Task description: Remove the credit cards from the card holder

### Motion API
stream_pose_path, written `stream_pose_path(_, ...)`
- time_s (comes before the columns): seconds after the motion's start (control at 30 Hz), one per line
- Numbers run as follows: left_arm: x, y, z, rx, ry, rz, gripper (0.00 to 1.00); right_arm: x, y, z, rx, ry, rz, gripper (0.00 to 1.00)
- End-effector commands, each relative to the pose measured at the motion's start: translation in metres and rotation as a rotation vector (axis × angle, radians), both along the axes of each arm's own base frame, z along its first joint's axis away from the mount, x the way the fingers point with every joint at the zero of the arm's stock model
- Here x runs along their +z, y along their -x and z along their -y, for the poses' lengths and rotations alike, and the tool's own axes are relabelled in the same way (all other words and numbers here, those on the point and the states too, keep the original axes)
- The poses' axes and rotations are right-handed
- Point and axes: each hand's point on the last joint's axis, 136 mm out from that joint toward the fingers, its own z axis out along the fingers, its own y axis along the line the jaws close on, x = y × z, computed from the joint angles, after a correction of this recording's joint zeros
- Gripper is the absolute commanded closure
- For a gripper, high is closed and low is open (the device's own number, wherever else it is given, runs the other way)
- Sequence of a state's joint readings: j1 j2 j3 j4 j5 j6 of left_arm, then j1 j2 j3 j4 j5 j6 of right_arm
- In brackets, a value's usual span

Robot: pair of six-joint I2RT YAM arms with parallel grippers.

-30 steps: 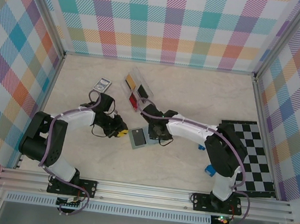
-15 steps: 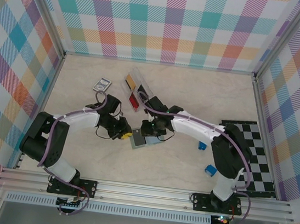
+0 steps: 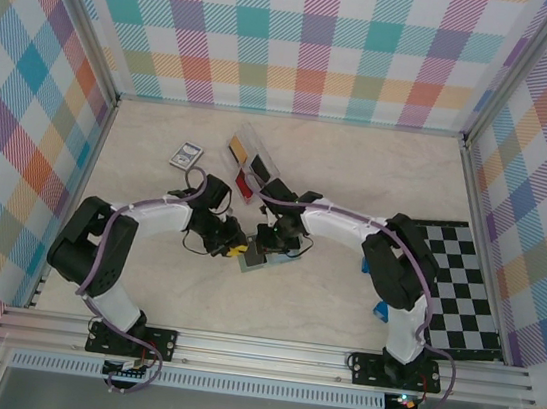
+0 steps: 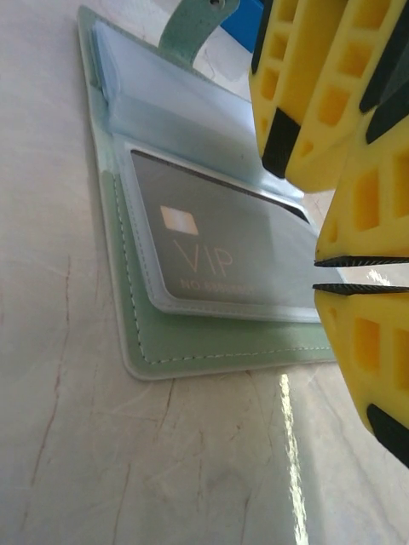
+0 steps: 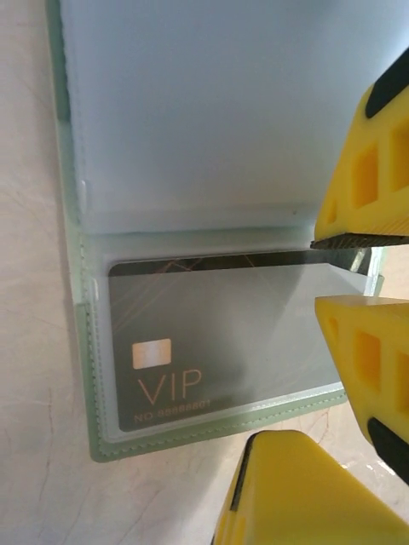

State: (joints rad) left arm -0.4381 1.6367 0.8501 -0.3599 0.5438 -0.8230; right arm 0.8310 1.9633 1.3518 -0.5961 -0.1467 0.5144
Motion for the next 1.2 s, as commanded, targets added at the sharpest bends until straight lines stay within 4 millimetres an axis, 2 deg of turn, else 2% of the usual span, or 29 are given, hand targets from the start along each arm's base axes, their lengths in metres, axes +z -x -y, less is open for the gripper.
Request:
stream_pose_path(0.0,0.000,-0.007,0.005,0.003,-0.004,0.011,0.84,-0.005,-0.004,0.004,-0.003,0.043,-0.001,0.79)
stream_pose_path(0.2,-0.010,-0.003,0.005,0.003,-0.019,-0.016,0.86,-0.013,-0.003,0.004,0.002,0.054,-0.024,0.82)
stream_pose_path(0.6,-0.029,0.010,-0.010,-0.001,-0.110,-0.081,0.89,-0.023,0.008,0.001,0.021,0.025,-0.091,0.80)
stream_pose_path(0.97,-0.045,0.022,-0.030,-0.019,-0.226,-0.115,0.92,-0.004,0.009,-0.007,0.052,-0.243,-0.179,0.81)
stream_pose_path(1.17,-0.052,0.026,-0.035,-0.018,-0.253,-0.128,0.93,0.001,0.011,-0.011,0.053,-0.309,-0.204,0.83)
